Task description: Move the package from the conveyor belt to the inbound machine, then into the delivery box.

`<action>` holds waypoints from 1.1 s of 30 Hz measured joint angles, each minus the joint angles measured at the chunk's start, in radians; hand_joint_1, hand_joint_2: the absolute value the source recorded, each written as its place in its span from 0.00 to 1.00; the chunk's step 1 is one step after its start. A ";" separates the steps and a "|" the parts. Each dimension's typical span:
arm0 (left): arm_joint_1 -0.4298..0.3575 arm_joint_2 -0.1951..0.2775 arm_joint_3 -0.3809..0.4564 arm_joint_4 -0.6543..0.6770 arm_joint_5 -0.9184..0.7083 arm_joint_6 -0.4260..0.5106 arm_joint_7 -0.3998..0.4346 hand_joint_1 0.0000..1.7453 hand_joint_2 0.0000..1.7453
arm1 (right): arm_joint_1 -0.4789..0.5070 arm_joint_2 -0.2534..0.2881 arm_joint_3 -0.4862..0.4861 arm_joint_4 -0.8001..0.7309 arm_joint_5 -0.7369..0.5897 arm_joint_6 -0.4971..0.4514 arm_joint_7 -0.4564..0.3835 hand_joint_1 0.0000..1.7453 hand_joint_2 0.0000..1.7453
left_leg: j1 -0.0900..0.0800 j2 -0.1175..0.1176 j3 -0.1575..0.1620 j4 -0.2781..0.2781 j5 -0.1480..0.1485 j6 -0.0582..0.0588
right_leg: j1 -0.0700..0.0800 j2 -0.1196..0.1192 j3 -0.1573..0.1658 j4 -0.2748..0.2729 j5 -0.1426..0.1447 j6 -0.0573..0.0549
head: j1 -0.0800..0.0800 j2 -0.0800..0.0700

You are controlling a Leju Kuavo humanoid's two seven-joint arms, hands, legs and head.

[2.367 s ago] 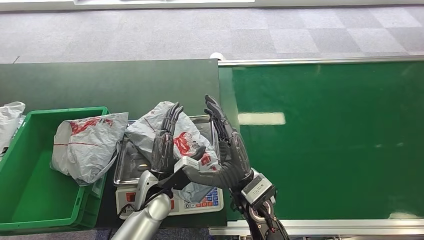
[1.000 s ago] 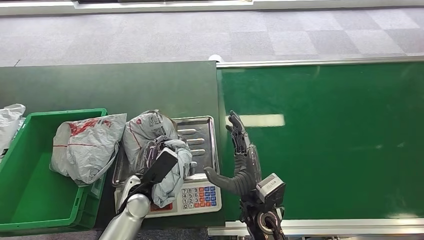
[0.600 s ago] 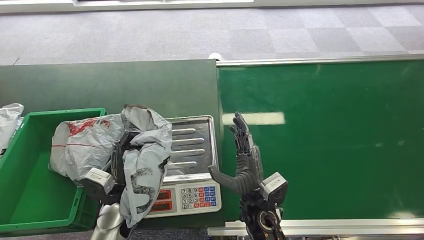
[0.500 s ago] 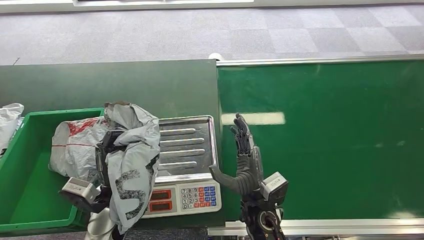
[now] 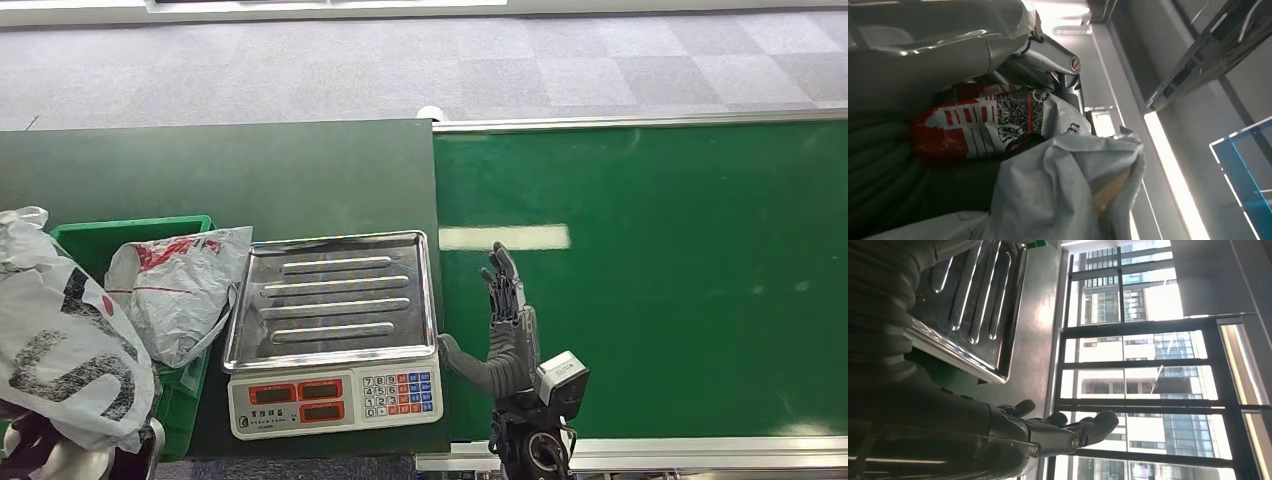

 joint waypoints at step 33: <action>-0.149 0.114 0.514 0.329 -0.172 -0.070 0.153 0.00 1.00 | 0.061 -0.010 -0.098 -0.001 0.056 -0.049 0.031 0.00 1.00 | 0.000 0.000 -0.001 0.000 0.000 0.000 | 0.000 0.000 -0.001 0.000 0.000 -0.001 | 0.000 0.000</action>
